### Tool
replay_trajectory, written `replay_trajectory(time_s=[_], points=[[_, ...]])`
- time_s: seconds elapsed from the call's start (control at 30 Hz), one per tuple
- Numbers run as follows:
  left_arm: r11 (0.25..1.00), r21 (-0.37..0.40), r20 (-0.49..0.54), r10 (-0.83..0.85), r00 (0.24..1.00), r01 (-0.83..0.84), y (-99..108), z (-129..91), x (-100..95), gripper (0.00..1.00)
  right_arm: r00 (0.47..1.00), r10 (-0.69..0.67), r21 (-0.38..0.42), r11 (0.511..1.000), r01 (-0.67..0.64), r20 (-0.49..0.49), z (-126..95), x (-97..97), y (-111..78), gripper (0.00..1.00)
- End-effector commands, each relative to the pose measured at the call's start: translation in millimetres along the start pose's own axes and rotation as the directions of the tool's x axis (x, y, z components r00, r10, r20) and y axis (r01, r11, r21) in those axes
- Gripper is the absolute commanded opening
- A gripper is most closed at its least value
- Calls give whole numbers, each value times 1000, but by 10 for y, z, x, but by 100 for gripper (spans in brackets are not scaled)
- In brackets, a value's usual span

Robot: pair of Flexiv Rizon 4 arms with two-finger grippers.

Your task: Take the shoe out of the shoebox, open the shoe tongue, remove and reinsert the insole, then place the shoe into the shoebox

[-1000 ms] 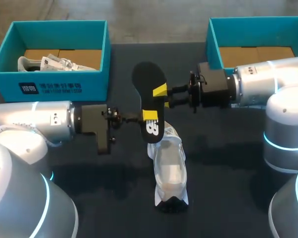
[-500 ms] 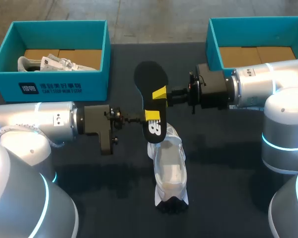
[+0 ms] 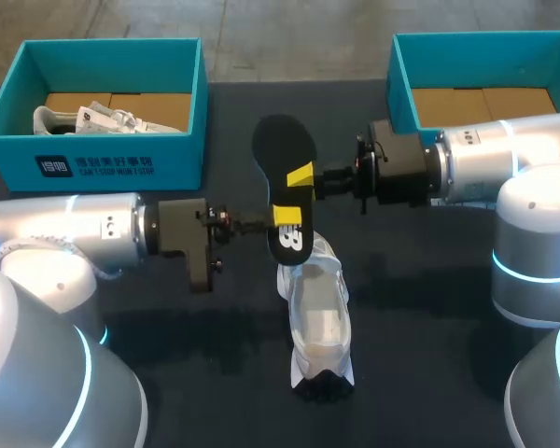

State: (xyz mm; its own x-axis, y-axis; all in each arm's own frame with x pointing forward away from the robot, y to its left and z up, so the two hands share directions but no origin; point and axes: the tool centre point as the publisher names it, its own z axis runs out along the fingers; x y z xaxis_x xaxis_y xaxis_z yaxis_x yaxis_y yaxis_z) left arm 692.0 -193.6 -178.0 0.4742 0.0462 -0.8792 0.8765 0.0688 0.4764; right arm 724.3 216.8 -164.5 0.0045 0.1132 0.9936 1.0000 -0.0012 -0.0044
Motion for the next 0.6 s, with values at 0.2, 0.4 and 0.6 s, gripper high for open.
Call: replay_trajectory(time_s=[0.2, 0.4, 0.6], points=[[1000, -29, -12, -9, 1000, 9, -23, -401, -206, 100, 1000, -3, -2, 1000, 3, -9, -46, -53, 5, 0], [999, -34, -25, -16, 1000, 15, 27, -627, -256, 100, 1000, 2, -4, 1000, -2, -12, -76, -110, -21, 0], [999, -25, -58, -38, 998, 36, 54, -786, -237, 100, 1000, 9, -5, 1000, -9, -15, -94, -170, -63, 0]])
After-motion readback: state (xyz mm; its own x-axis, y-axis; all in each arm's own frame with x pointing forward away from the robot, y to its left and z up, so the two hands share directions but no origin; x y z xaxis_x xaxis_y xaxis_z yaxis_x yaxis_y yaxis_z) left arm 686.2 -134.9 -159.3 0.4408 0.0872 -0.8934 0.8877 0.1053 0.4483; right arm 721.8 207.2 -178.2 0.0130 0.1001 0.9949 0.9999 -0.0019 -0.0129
